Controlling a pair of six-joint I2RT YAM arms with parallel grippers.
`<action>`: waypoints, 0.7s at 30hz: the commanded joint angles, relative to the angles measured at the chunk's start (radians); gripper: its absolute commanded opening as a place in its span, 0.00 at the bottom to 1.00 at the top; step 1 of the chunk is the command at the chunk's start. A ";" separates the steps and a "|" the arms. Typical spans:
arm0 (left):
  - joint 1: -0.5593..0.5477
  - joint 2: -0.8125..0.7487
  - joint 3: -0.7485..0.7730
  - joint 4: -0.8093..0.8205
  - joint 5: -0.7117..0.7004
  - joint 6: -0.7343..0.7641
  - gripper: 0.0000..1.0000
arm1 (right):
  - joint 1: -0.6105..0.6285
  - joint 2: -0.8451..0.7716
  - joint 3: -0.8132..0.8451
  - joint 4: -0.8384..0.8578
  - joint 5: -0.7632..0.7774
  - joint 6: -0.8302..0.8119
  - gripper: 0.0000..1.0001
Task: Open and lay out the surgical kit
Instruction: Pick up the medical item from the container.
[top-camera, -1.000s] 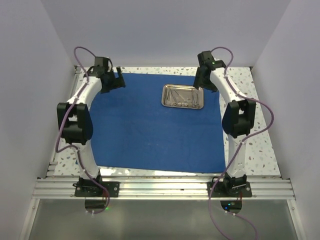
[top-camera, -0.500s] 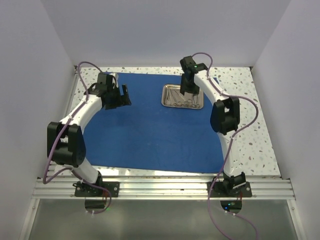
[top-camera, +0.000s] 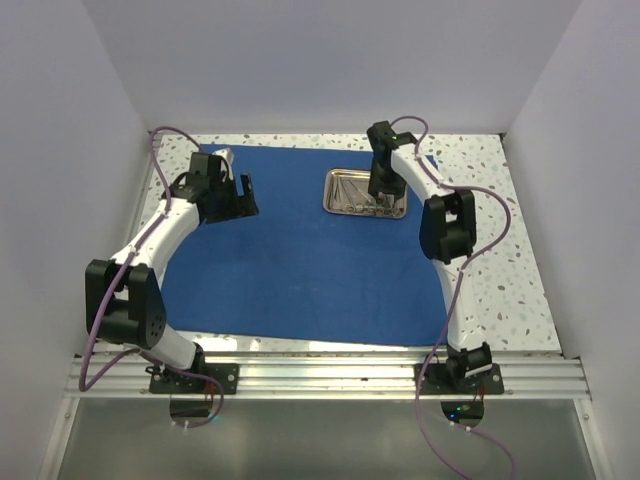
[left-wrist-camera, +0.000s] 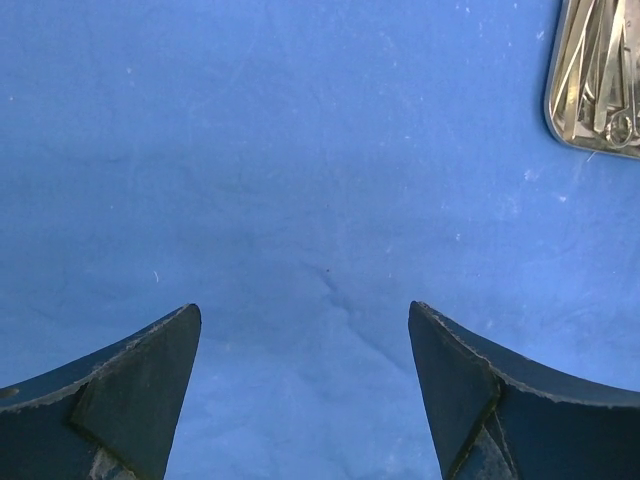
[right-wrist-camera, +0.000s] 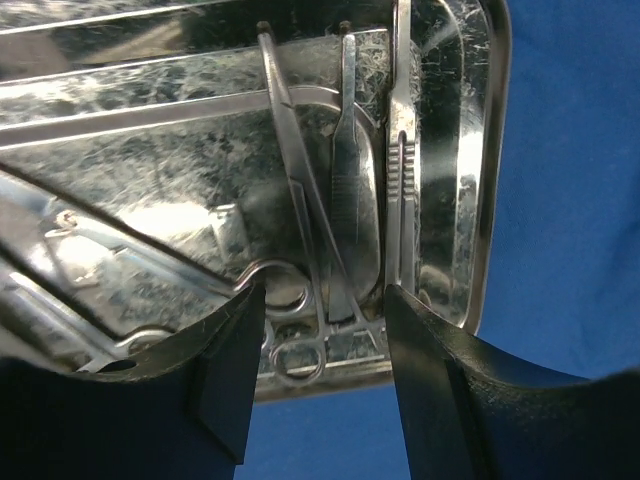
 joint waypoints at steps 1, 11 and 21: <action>0.004 -0.031 0.009 -0.009 -0.012 0.026 0.88 | -0.017 0.041 0.022 0.001 0.006 0.009 0.55; 0.004 -0.018 0.046 -0.049 -0.034 0.042 0.88 | -0.028 0.076 -0.064 0.039 -0.011 0.016 0.27; 0.004 -0.026 0.085 -0.096 -0.074 0.083 0.88 | -0.029 0.058 -0.195 0.110 -0.084 0.064 0.00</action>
